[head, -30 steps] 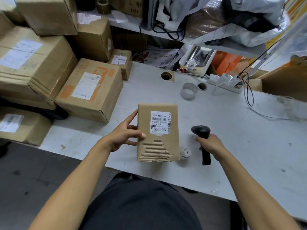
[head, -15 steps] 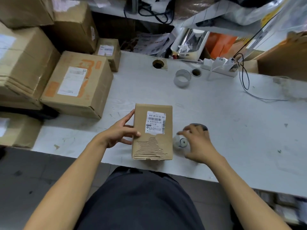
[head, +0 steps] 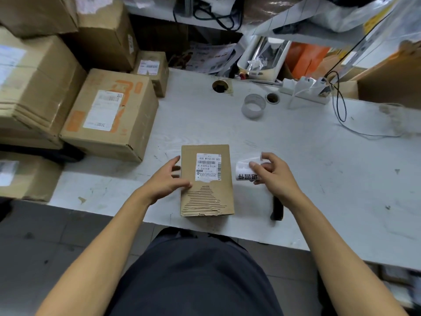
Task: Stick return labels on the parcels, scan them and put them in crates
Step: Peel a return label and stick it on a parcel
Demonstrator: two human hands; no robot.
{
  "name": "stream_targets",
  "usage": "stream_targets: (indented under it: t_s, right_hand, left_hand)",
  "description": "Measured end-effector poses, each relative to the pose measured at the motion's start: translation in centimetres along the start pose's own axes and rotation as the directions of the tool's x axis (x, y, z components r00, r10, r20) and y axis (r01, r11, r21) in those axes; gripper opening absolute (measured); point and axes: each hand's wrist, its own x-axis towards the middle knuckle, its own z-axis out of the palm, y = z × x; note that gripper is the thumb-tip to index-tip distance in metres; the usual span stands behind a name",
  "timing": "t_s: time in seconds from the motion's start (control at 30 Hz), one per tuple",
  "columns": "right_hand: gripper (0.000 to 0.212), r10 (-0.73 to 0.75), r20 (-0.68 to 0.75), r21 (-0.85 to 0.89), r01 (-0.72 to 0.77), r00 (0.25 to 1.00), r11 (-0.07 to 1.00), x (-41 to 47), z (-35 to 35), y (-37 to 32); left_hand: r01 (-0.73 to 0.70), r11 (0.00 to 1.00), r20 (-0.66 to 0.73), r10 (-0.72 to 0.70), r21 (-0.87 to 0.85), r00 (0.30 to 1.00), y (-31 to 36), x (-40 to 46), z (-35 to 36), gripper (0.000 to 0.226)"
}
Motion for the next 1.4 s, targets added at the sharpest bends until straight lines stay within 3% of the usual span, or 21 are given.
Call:
stream_targets:
  t_s: [0.07,0.1,0.17,0.23,0.33,0.43,0.53,0.63,0.83,1.03,1.2,1.3,1.4]
  right_hand:
    - [0.02,0.004,0.032,0.097,-0.007,0.999,0.995,-0.3,0.6,-1.1]
    - [0.016,0.004,0.048,0.126,-0.01,0.999,0.992,-0.5,1.0,-1.5]
    - [0.014,0.011,0.075,0.161,-0.023,0.997,0.987,-0.8,1.8,-2.1]
    - [0.02,0.034,0.106,0.18,-0.053,0.994,0.982,-1.2,2.6,-2.5]
    - [0.026,0.084,0.161,0.211,-0.117,0.983,0.971,-1.7,3.9,-2.9]
    - [0.033,0.139,0.248,0.331,-0.219,0.959,0.918,-2.1,4.5,-2.9]
    - [0.032,0.079,0.32,0.424,-0.217,0.944,0.879,-2.7,4.5,-2.4]
    - [0.027,0.035,0.23,0.385,-0.124,0.973,0.915,-3.2,5.0,-1.5]
    - [0.046,0.034,0.106,0.399,-0.073,0.994,0.914,-3.5,6.0,-1.8]
    - [0.039,-0.021,0.059,0.309,0.002,0.998,0.951,-3.6,5.7,-1.8]
    - [0.049,-0.009,0.019,0.273,0.004,1.0,0.962,-4.1,5.4,-1.9]
    - [0.056,-0.021,0.054,0.259,0.007,0.998,0.966,-4.2,4.9,-1.8]
    - [0.059,-0.044,0.072,0.269,0.023,0.996,0.963,-4.3,4.6,-2.0]
  left_hand:
    - [-0.123,0.959,-0.212,0.18,0.256,0.961,0.4,-1.0,0.7,0.103]
    - [-0.246,0.894,-0.27,0.359,0.374,0.893,0.9,-1.7,1.2,0.098]
    - [-0.513,0.706,-0.245,0.675,0.488,0.696,2.0,-2.9,2.2,0.078]
    - [-0.655,0.566,-0.167,0.806,0.502,0.568,2.9,-3.5,3.3,0.062]
    - [-0.69,0.492,-0.123,0.85,0.531,0.512,3.5,-3.3,4.9,0.043]
    - [-0.695,0.553,-0.15,0.82,0.46,0.553,3.1,-3.1,5.6,0.034]
    - [-0.668,0.632,-0.209,0.769,0.393,0.604,2.7,-3.3,5.5,0.029]
    - [-0.636,0.656,-0.227,0.747,0.406,0.625,2.5,-3.6,5.4,0.027]
    - [-0.638,0.65,-0.175,0.744,0.412,0.645,2.5,-3.5,5.2,0.026]
    - [-0.66,0.668,-0.167,0.735,0.344,0.657,2.8,-3.8,5.3,0.025]
    - [-0.623,0.618,-0.06,0.731,0.48,0.68,3.0,-4.0,5.4,0.034]
    - [-0.678,0.606,-0.02,0.752,0.415,0.659,3.2,-4.2,5.2,0.022]
    - [-0.701,0.673,-0.025,0.725,0.238,0.688,3.2,-3.9,5.5,0.02]
